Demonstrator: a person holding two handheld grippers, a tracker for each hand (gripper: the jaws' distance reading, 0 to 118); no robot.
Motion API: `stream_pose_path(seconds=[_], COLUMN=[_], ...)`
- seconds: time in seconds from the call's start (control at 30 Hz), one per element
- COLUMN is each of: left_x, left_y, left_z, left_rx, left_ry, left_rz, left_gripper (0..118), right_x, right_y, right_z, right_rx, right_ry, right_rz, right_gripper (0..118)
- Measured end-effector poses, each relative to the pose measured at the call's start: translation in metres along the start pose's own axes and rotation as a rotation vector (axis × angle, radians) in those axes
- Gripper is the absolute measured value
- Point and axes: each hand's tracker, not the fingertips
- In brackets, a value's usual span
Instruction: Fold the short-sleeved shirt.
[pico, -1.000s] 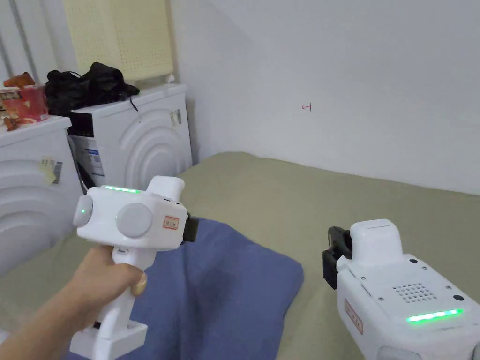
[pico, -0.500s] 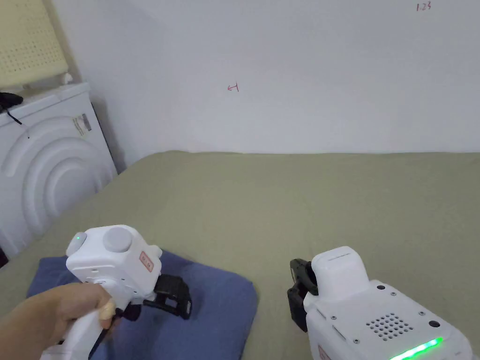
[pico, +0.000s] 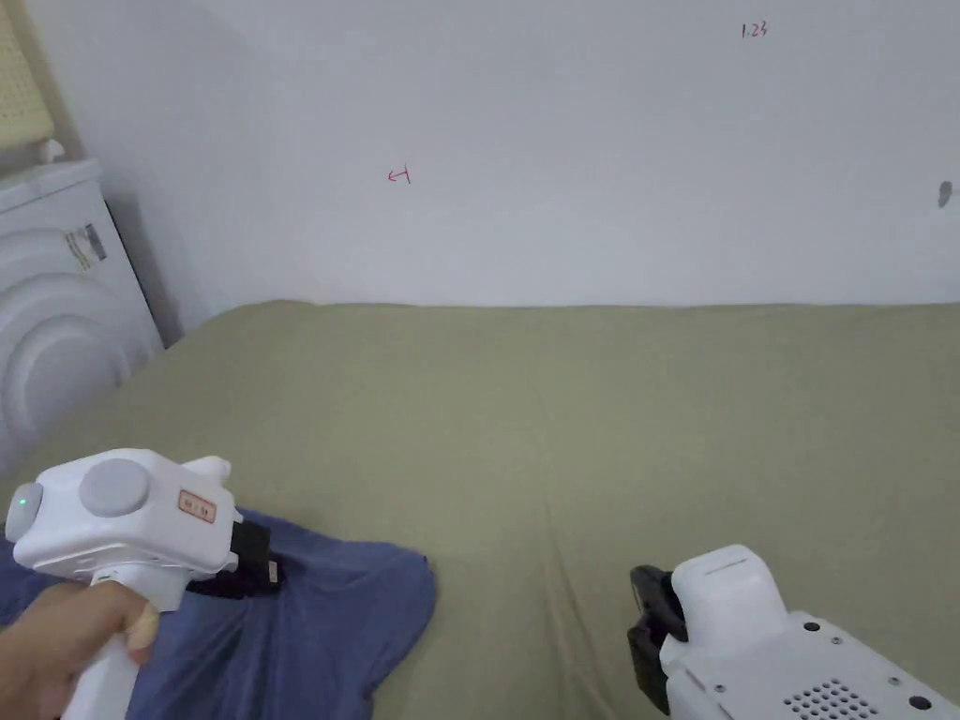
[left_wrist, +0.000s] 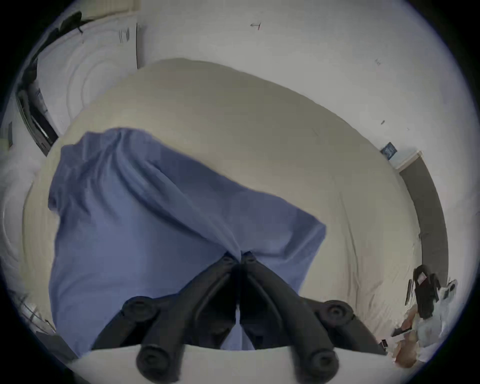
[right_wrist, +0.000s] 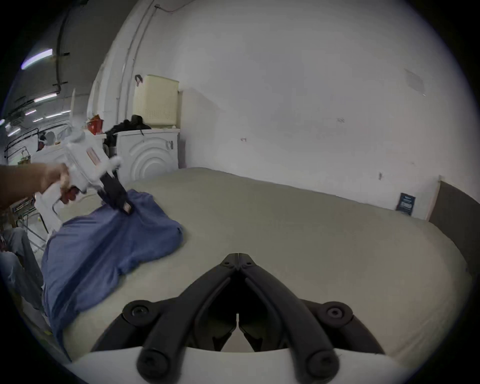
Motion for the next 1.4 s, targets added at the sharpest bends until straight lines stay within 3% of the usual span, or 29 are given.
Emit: stream_pose_path(seconds=[0.17, 0.33, 0.67, 0.83, 0.97, 1.17, 1.2, 1.27, 1.3, 1.33, 1.37, 1.4], left_x=[0.014, 0.062, 0.267, 0.393, 0.482, 0.541, 0.543, 0.541, 0.538, 0.533, 0.524, 0.514], left_y=[0.008, 0.021, 0.027, -0.018, -0.07, -0.151, -0.161, -0.173, -0.174, -0.174, -0.169, -0.16], left_z=[0.029, 0.074, 0.101, 0.079, 0.043, -0.03, -0.04, -0.062, -0.071, -0.078, -0.08, -0.077], left_rx=[0.063, 0.167, 0.279, 0.203, 0.085, -0.115, -0.116, -0.106, -0.107, -0.124, -0.136, -0.131], left_ry=[-0.057, -0.132, -0.339, -0.566, -0.668, -0.719, -0.705, -0.625, -0.587, -0.558, -0.55, -0.564], left_rz=[-0.007, -0.106, -0.43, -0.578, -0.708, -0.734, -0.732, -0.708, -0.658, -0.61, -0.556, -0.507], left_gripper=[1, 1, 1, 1, 1, 1, 16, 73, 83, 83, 98, 98], right_x=[0.041, 0.086, 0.171, 0.206, 0.233, 0.249, 0.25, 0.254, 0.255, 0.255, 0.255, 0.253], right_y=[0.0, 0.002, 0.001, 0.009, 0.008, -0.007, -0.01, -0.015, -0.016, -0.016, -0.016, -0.015], right_z=[0.046, 0.093, 0.186, 0.229, 0.254, 0.277, 0.279, 0.282, 0.282, 0.281, 0.28, 0.28], right_rx=[0.014, 0.02, 0.023, 0.05, 0.032, 0.024, 0.018, 0.013, 0.01, 0.006, -0.001, -0.004], right_ry=[-0.106, -0.228, -0.43, -0.55, -0.631, -0.696, -0.703, -0.711, -0.713, -0.712, -0.708, -0.701], right_rz=[-0.036, -0.058, -0.092, -0.096, -0.162, -0.161, -0.165, -0.179, -0.189, -0.196, -0.198, -0.191], right_gripper=[0, 0, 0, 0, 0, 0, 0, 0, 0, 0, 0, 0])
